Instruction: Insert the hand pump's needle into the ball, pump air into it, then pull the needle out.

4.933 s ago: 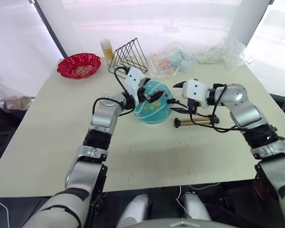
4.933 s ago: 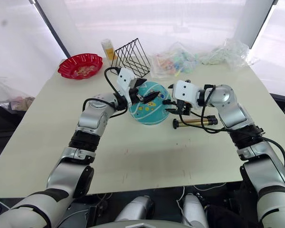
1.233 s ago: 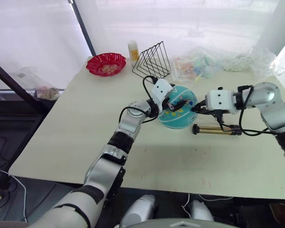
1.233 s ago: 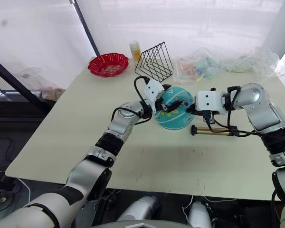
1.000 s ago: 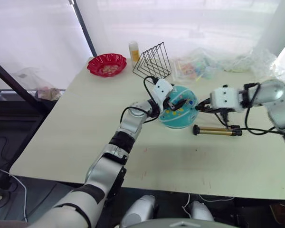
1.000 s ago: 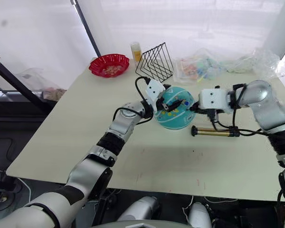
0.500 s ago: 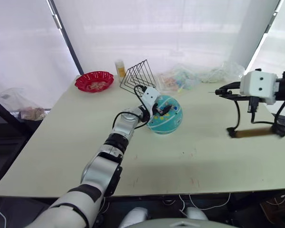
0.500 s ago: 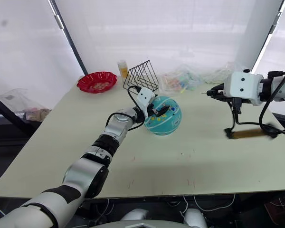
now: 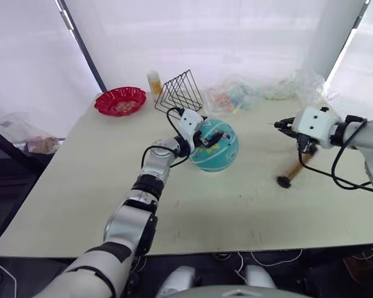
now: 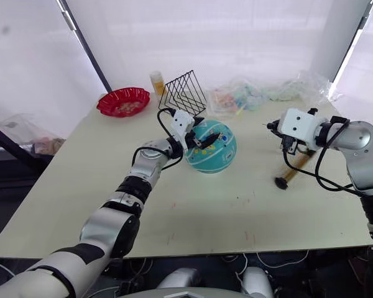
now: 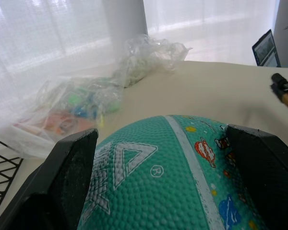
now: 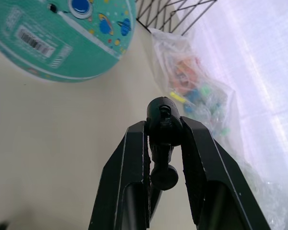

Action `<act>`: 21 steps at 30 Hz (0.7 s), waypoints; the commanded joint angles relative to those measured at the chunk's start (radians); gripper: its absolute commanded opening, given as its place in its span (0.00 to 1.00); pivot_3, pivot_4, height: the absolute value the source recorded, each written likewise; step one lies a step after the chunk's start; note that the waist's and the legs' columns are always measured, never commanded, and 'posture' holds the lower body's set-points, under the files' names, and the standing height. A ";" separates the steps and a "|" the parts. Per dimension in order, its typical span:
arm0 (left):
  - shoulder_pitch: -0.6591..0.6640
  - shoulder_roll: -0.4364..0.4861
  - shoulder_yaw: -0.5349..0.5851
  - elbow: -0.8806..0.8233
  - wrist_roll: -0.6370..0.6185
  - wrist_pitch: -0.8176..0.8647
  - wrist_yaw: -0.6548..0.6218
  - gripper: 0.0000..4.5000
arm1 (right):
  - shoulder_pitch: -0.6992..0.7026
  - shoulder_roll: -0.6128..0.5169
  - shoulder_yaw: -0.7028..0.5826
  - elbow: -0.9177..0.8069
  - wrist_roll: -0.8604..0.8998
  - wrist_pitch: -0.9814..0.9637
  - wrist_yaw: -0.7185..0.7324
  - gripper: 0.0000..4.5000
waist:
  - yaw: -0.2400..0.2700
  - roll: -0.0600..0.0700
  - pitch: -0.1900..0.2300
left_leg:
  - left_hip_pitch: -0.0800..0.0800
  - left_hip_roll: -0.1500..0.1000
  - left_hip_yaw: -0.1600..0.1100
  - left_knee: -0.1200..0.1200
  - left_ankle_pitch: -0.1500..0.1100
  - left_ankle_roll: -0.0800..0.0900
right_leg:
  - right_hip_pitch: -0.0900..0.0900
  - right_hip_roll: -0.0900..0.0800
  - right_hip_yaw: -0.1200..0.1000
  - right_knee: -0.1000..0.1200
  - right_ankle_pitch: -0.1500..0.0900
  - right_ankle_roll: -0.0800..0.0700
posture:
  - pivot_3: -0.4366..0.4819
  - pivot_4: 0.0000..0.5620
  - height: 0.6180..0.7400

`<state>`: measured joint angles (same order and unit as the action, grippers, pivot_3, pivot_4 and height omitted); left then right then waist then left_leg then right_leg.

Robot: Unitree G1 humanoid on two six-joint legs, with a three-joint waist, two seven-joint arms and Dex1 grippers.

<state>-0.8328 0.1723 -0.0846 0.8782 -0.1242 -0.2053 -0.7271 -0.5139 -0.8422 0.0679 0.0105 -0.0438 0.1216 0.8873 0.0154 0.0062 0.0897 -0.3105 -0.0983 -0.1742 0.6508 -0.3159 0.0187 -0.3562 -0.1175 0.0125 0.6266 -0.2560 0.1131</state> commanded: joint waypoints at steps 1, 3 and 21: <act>0.052 0.024 -0.007 0.068 0.033 0.050 -0.022 1.00 | 0.049 0.033 -0.036 -0.018 -0.018 0.014 -0.088 0.08 | 0.003 -0.001 0.003 | -0.004 -0.001 -0.002 0.000 0.004 -0.001 | -0.005 0.000 0.000 0.001 0.001 -0.001 | 0.48 0.27 1.00; 0.040 0.024 0.008 0.047 0.019 0.040 -0.034 1.00 | 0.078 0.044 -0.042 -0.015 -0.027 0.020 -0.116 0.08 | 0.004 -0.003 0.012 | -0.005 -0.001 -0.003 -0.001 0.004 -0.002 | -0.006 0.000 0.000 0.000 0.001 -0.001 | 0.48 0.27 1.00; 0.036 0.153 0.123 -0.498 -0.246 0.239 -0.299 1.00 | 0.244 0.129 -0.035 -0.012 -0.026 -0.064 -0.226 0.08 | -0.007 -0.016 0.060 | -0.058 -0.004 -0.006 0.006 0.011 -0.007 | -0.058 0.002 0.000 0.000 0.015 -0.015 | 0.48 0.27 1.00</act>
<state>-0.8013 0.2878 0.0066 0.4911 -0.3216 0.0009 -0.9838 -0.2814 -0.7192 0.0593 0.0098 -0.0719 0.0888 0.6854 0.0089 -0.0097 0.1501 -0.3696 -0.1023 -0.1798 0.6567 -0.3049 0.0115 -0.4156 -0.1158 0.0128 0.6267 -0.2413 0.0984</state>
